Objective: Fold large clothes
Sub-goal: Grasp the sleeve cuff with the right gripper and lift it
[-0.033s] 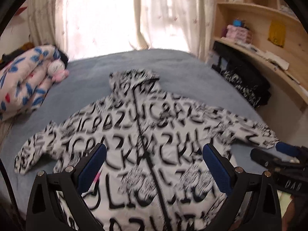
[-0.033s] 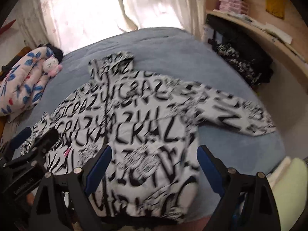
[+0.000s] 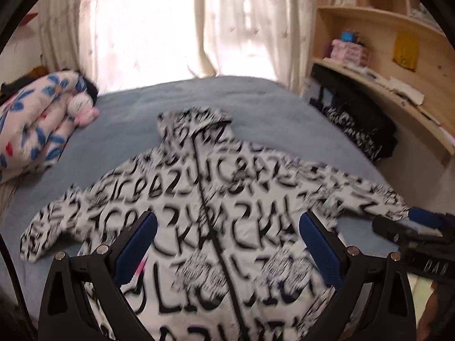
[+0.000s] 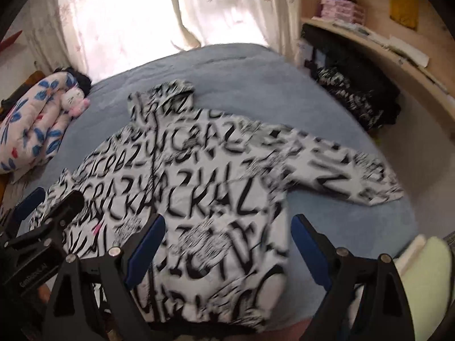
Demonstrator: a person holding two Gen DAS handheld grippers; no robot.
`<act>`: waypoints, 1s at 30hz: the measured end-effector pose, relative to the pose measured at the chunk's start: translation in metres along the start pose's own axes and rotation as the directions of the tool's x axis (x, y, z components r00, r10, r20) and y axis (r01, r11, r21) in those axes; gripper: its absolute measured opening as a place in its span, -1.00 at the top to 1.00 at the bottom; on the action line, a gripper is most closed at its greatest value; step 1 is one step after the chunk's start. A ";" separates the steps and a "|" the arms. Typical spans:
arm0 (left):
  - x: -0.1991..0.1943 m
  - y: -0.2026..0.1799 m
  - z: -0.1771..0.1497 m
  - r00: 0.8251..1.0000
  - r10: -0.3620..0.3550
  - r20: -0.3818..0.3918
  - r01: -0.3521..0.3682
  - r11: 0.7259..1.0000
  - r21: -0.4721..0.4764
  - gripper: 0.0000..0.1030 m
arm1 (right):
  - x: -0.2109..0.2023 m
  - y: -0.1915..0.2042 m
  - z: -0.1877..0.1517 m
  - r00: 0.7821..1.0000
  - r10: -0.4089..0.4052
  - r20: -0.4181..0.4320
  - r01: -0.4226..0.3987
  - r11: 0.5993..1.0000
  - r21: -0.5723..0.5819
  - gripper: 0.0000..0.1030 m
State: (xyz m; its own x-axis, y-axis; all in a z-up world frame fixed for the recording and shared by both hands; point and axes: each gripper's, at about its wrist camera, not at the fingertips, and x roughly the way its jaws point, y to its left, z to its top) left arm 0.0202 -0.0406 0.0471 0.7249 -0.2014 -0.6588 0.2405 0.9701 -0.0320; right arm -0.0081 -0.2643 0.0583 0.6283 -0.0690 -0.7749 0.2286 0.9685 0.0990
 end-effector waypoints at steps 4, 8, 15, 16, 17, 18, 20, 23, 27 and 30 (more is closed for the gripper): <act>0.009 -0.028 0.042 0.997 -0.065 0.034 0.064 0.998 0.029 -0.93 | -0.014 -0.039 0.035 0.999 -0.044 0.026 0.043 0.999 0.028 -0.76; 0.030 -0.053 0.070 0.995 -0.089 0.040 0.087 0.995 0.043 -0.93 | -0.020 -0.096 0.065 0.993 -0.106 0.055 0.100 0.991 0.092 -0.76; 0.110 -0.114 0.098 0.990 -0.128 -0.053 0.132 0.989 0.070 -0.94 | 0.031 -0.212 0.084 0.985 -0.163 -0.053 0.171 0.962 0.211 -0.76; 0.130 -0.125 0.100 0.986 -0.133 -0.102 0.139 0.989 0.057 -0.94 | 0.041 -0.228 0.083 0.983 -0.164 -0.077 0.178 0.957 0.228 -0.76; 0.140 -0.131 0.099 0.982 -0.138 -0.128 0.146 0.988 0.049 -0.93 | 0.058 -0.252 0.082 0.980 -0.161 -0.117 0.186 0.949 0.255 -0.76; 0.150 -0.137 0.098 0.977 -0.148 -0.155 0.155 0.987 0.038 -0.93 | 0.070 -0.268 0.079 0.975 -0.163 -0.151 0.200 0.940 0.276 -0.76; 0.176 -0.151 0.095 0.959 -0.183 -0.216 0.189 0.982 0.007 -0.86 | 0.095 -0.297 0.071 0.962 -0.165 -0.218 0.231 0.918 0.323 -0.76; 0.208 -0.170 0.089 0.945 -0.208 -0.254 0.207 0.978 -0.032 -0.83 | 0.132 -0.339 0.055 0.926 -0.182 -0.331 0.305 0.877 0.372 -0.76; 0.234 -0.203 0.084 0.944 -0.186 -0.271 0.195 0.981 0.008 -0.84 | 0.160 -0.380 0.037 0.882 -0.185 -0.434 0.379 0.826 0.417 -0.76; 0.257 -0.230 0.075 0.941 -0.165 -0.295 0.188 0.981 0.051 -0.83 | 0.174 -0.407 0.023 0.871 -0.124 -0.475 0.385 0.774 0.503 -0.76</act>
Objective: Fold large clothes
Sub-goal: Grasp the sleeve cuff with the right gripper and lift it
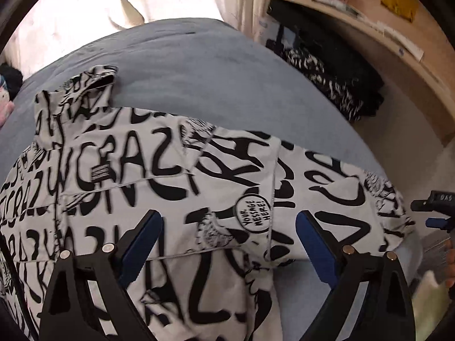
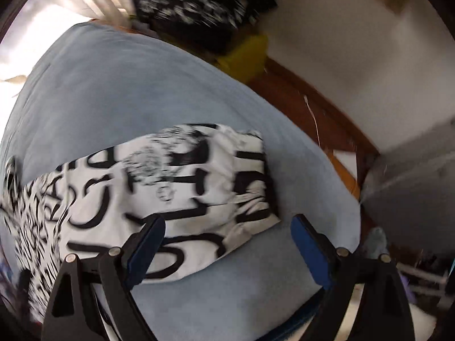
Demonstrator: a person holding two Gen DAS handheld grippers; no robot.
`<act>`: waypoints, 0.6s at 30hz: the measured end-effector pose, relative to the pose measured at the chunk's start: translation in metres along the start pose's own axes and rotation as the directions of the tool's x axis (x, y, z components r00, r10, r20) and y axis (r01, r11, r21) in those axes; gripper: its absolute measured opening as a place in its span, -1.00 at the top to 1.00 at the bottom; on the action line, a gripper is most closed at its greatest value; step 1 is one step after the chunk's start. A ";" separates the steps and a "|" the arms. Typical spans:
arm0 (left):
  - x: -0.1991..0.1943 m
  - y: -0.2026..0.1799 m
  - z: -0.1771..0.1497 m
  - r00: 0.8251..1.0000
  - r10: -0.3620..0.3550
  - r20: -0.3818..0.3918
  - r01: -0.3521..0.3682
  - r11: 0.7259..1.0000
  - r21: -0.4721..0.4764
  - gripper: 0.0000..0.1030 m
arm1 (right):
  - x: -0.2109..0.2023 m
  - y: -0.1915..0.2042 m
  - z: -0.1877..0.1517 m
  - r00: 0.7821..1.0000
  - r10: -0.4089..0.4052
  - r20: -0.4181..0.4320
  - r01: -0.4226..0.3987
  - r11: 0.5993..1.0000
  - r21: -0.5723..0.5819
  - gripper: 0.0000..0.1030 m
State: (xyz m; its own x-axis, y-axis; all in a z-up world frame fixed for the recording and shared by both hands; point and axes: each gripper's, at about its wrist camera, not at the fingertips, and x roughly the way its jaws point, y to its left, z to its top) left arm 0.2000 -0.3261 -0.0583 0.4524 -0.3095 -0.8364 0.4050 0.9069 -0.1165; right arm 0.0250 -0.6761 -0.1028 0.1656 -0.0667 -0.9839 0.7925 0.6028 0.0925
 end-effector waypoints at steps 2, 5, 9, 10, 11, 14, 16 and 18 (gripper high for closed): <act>0.011 -0.012 -0.001 1.000 0.023 -0.006 -0.023 0.999 0.029 -0.83 | 0.009 -0.008 0.002 1.000 0.004 -0.018 -0.003 1.000 0.030 -0.76; 0.029 -0.024 -0.009 0.998 0.047 -0.035 -0.044 0.997 0.068 -0.84 | 0.025 -0.015 0.003 0.998 -0.008 -0.055 0.011 0.999 0.053 -0.76; 0.034 -0.024 -0.020 0.997 0.025 -0.066 -0.020 0.997 0.073 -0.84 | 0.044 -0.016 -0.002 0.997 0.003 -0.077 0.001 0.998 0.057 -0.70; 0.034 -0.022 -0.021 0.997 0.027 -0.070 -0.021 0.997 0.075 -0.84 | 0.045 -0.014 -0.003 0.997 -0.009 -0.071 0.012 0.999 0.039 -0.43; 0.036 -0.022 -0.025 0.997 0.031 -0.072 -0.025 0.997 0.078 -0.84 | 0.046 -0.012 -0.003 0.997 -0.030 -0.066 0.031 0.999 0.021 0.00; 0.034 -0.014 -0.033 0.996 0.040 -0.074 -0.035 0.997 0.072 -0.84 | 0.037 -0.005 -0.004 0.999 -0.032 -0.042 0.032 0.999 0.002 0.50; 0.030 -0.004 -0.037 0.997 0.036 -0.066 -0.032 0.998 0.057 -0.84 | 0.023 -0.001 -0.005 1.000 -0.017 -0.009 0.018 1.000 0.005 0.66; 0.024 0.013 -0.040 0.998 0.038 -0.056 -0.036 0.998 0.042 -0.84 | 0.004 0.007 -0.008 0.999 0.003 0.039 -0.003 1.000 -0.006 0.68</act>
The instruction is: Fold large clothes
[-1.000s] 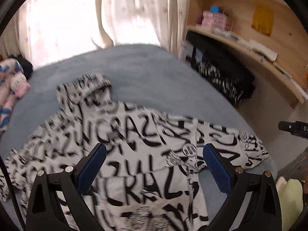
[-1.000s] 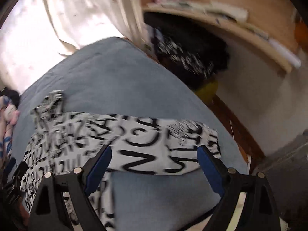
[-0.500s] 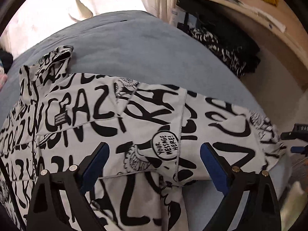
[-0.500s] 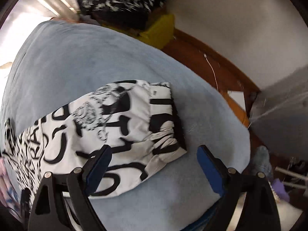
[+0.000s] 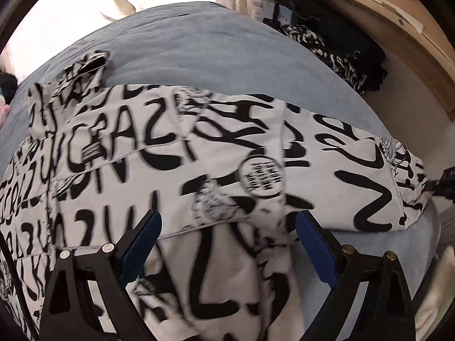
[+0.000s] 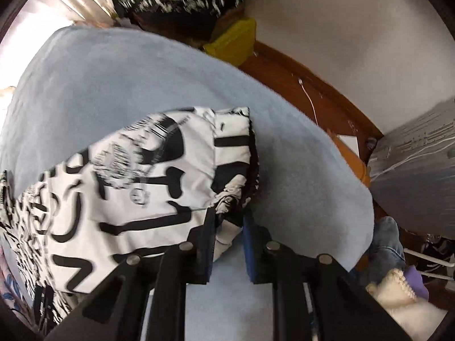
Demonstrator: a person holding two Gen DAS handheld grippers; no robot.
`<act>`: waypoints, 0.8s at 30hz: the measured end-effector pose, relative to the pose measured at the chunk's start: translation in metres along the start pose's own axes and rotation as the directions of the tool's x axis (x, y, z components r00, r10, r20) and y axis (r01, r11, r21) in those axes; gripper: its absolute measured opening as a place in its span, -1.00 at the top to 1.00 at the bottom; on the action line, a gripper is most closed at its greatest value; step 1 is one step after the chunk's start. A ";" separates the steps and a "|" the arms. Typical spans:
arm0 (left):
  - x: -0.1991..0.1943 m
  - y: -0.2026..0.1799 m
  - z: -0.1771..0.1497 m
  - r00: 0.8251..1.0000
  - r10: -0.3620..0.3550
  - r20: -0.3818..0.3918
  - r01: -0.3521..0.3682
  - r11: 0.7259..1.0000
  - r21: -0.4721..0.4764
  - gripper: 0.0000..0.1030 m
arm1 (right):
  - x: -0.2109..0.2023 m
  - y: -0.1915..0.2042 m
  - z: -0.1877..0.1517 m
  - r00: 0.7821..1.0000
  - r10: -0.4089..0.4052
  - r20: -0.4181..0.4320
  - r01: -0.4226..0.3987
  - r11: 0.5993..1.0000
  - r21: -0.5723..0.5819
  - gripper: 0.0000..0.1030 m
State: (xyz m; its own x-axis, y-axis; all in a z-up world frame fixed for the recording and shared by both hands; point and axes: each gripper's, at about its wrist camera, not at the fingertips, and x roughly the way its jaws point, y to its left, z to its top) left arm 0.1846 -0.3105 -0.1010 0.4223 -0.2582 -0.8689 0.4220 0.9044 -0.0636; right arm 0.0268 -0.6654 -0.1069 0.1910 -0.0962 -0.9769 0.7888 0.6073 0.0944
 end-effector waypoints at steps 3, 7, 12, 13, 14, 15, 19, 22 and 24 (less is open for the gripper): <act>-0.013 0.022 -0.005 1.000 0.015 0.022 -0.015 1.000 -0.020 -0.84 | -0.041 0.027 -0.009 0.992 0.076 0.097 -0.070 0.995 -0.070 0.70; -0.037 0.059 -0.015 0.998 0.028 0.051 -0.025 0.997 -0.067 -0.83 | -0.104 0.094 -0.039 0.962 0.192 0.193 -0.142 0.959 -0.246 0.73; -0.065 0.120 -0.034 0.994 0.064 0.090 -0.048 0.985 -0.168 -0.83 | -0.162 0.205 -0.107 0.898 0.392 0.198 -0.246 0.822 -0.514 0.74; -0.070 0.133 -0.039 0.993 0.071 0.096 -0.051 0.980 -0.190 -0.83 | -0.168 0.222 -0.119 0.886 0.428 0.178 -0.270 0.789 -0.551 0.74; -0.074 0.146 -0.043 0.992 0.079 0.101 -0.056 0.975 -0.213 -0.83 | -0.173 0.243 -0.134 0.869 0.475 0.140 -0.311 0.744 -0.592 0.87; -0.079 0.159 -0.049 0.991 0.086 0.104 -0.060 0.970 -0.237 -0.83 | -0.175 0.265 -0.151 0.848 0.523 0.081 -0.362 0.685 -0.632 0.97; -0.083 0.208 -0.074 0.993 0.082 0.087 -0.050 0.944 -0.326 -0.83 | -0.165 0.327 -0.208 0.833 0.553 0.005 -0.362 0.551 -0.752 0.99; -0.076 0.236 -0.090 0.996 0.076 0.047 -0.053 0.927 -0.371 -0.83 | -0.139 0.352 -0.228 0.855 0.516 -0.049 -0.355 0.513 -0.781 0.98; -0.071 0.249 -0.099 0.998 0.060 0.029 -0.044 0.918 -0.393 -0.83 | -0.124 0.355 -0.232 0.858 0.511 -0.062 -0.368 0.525 -0.767 0.98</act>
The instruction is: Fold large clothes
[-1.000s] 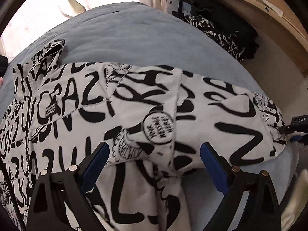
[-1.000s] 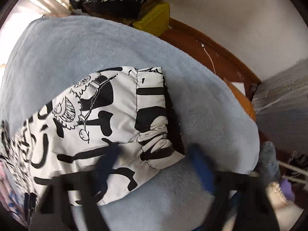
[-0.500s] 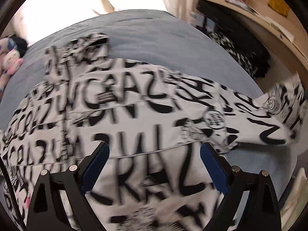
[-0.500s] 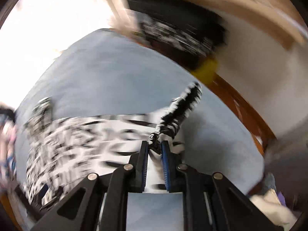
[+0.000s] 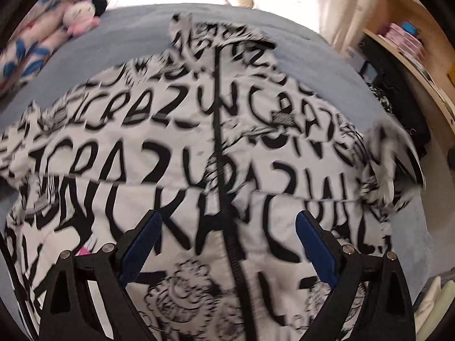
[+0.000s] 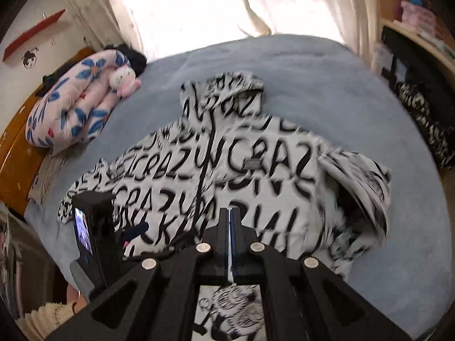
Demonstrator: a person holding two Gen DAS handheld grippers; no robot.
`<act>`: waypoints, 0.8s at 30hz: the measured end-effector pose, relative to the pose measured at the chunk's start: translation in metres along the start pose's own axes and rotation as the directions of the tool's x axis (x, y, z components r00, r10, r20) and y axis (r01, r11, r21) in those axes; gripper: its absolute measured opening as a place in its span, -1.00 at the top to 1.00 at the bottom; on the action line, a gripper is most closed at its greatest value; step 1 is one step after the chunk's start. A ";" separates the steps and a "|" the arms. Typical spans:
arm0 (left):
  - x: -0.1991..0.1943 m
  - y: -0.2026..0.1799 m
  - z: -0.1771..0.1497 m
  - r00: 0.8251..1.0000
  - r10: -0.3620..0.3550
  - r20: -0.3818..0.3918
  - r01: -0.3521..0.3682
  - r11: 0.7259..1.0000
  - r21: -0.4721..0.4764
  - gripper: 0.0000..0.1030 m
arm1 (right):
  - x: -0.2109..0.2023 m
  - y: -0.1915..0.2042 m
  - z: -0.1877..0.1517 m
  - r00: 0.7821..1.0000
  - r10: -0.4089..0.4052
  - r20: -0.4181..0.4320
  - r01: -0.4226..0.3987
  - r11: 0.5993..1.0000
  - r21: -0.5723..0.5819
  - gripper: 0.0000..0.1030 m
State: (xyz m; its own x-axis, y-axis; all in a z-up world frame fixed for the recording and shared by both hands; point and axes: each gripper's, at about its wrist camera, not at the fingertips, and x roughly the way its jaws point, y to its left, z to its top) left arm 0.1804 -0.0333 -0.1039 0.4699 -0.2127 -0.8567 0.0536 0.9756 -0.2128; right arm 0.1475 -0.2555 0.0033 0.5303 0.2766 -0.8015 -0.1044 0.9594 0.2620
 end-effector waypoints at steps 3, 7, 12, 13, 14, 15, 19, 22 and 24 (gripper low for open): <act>0.008 0.011 -0.006 0.999 -0.038 -0.028 0.038 0.999 -0.020 -0.83 | 0.002 -0.017 -0.012 0.999 -0.036 0.020 0.034 0.997 0.064 0.97; 0.013 0.002 -0.011 0.994 -0.100 -0.046 0.101 0.995 0.021 -0.83 | -0.002 -0.031 -0.045 0.996 -0.081 0.036 0.074 0.984 0.161 0.84; 0.027 -0.029 -0.012 0.973 -0.206 -0.100 0.213 0.975 0.067 -0.83 | 0.004 -0.071 -0.070 0.993 -0.117 0.005 0.111 0.954 0.280 0.61; 0.030 -0.035 -0.013 0.968 -0.223 -0.114 0.231 0.971 0.065 -0.83 | 0.007 -0.074 -0.074 0.993 -0.117 0.003 0.111 0.949 0.296 0.61; 0.034 -0.041 -0.013 0.963 -0.238 -0.130 0.247 0.967 0.060 -0.83 | 0.010 -0.080 -0.078 0.992 -0.125 0.001 0.118 0.942 0.315 0.61; 0.039 -0.047 -0.012 0.957 -0.249 -0.147 0.259 0.964 0.053 -0.83 | 0.013 -0.085 -0.081 0.990 -0.139 0.004 0.129 0.932 0.339 0.61; 0.061 -0.075 -0.007 0.931 -0.309 -0.195 0.316 0.949 0.006 -0.83 | 0.026 -0.103 -0.094 0.995 -0.095 0.007 0.083 0.896 0.436 0.60; 0.074 -0.088 0.002 0.916 -0.351 -0.197 0.350 0.936 -0.038 -0.83 | 0.030 -0.108 -0.101 0.997 -0.076 0.006 0.065 0.887 0.458 0.60; 0.083 -0.094 0.009 0.906 -0.379 -0.190 0.372 0.925 -0.075 -0.83 | 0.032 -0.110 -0.105 0.997 -0.075 0.006 0.064 0.883 0.465 0.60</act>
State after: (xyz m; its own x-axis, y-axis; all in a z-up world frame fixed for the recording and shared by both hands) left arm 0.2228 -0.1419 -0.1508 0.2375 -0.5726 -0.7846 0.1583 0.8198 -0.5504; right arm 0.0876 -0.3468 -0.1074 0.5420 0.2033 -0.8154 0.3324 0.8393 0.4302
